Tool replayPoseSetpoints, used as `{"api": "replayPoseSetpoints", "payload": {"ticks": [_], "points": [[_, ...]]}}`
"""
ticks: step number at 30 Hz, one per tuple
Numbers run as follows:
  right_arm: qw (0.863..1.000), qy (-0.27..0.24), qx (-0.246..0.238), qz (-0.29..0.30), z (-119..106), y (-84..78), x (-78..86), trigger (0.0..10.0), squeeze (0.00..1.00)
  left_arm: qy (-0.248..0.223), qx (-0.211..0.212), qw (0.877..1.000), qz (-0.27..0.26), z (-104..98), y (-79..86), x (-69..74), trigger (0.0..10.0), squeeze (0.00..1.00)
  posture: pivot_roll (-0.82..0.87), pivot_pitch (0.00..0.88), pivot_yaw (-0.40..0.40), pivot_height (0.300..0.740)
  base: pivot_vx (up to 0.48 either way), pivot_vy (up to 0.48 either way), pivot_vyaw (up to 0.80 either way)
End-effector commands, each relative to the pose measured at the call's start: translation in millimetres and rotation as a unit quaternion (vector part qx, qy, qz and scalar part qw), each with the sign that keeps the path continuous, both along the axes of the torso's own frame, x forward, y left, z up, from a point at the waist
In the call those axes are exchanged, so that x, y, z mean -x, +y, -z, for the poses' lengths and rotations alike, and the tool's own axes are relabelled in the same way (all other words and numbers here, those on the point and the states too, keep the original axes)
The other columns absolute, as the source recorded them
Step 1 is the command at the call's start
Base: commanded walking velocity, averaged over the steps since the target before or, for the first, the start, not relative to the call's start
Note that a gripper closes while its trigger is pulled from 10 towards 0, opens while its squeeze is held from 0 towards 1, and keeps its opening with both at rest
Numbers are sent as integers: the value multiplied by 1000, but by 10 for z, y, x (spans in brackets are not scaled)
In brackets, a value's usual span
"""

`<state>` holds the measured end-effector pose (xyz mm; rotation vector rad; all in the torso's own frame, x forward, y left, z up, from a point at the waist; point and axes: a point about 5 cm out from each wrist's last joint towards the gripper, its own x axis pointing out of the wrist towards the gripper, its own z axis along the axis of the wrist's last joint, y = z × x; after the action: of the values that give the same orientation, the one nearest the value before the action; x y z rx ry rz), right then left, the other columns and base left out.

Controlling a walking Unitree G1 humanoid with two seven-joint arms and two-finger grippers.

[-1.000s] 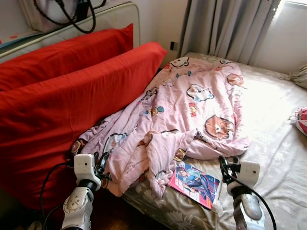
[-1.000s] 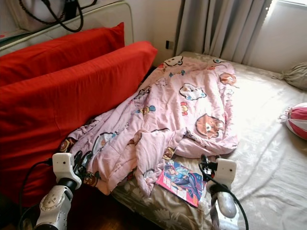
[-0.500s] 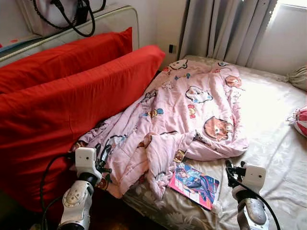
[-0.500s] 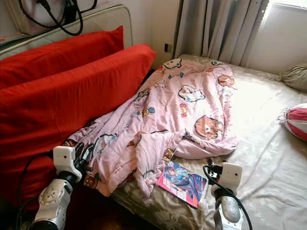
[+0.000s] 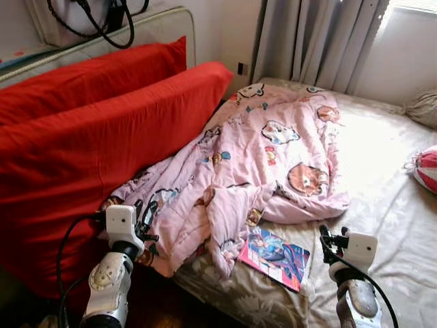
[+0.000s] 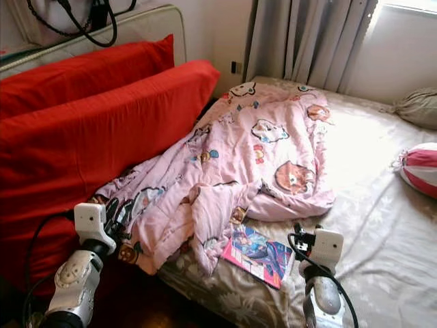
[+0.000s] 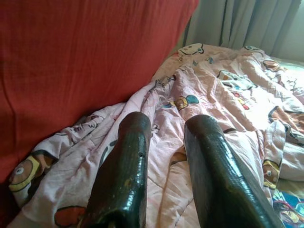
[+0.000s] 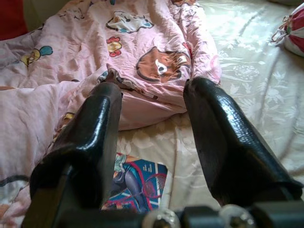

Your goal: Clean up the room

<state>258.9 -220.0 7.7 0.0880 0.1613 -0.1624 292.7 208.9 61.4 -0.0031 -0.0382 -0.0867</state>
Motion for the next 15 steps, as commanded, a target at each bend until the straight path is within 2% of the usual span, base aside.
{"api": "replayPoseSetpoints", "payload": {"ticks": [1, 5, 8, 15], "points": [[1000, 0, -3, -4, -12, -2, -13, 10000, 0, -4, 1, 1000, -8, -41, 38, -25, 10000, 0, -30, 48, -47, 666, 0, 0, 0], [1000, 1, -6, -10, -16, 11, -22, 10000, 0, -6, 7, 1000, -18, -68, 72, -39, 10000, 0, -25, 54, -48, 666, 0, 0, 0], [1000, 1, -29, -9, -24, 24, -51, 10000, 0, -2, 4, 1000, -16, -59, 74, -38, 10000, 0, -26, 55, -49, 656, 0, 0, 0], [1000, -10, -17, -20, -52, 39, -55, 10000, 0, 12, 10, 1000, -11, -9, 59, -24, 10000, 0, -26, 60, -54, 643, 0, 0, 0]]}}
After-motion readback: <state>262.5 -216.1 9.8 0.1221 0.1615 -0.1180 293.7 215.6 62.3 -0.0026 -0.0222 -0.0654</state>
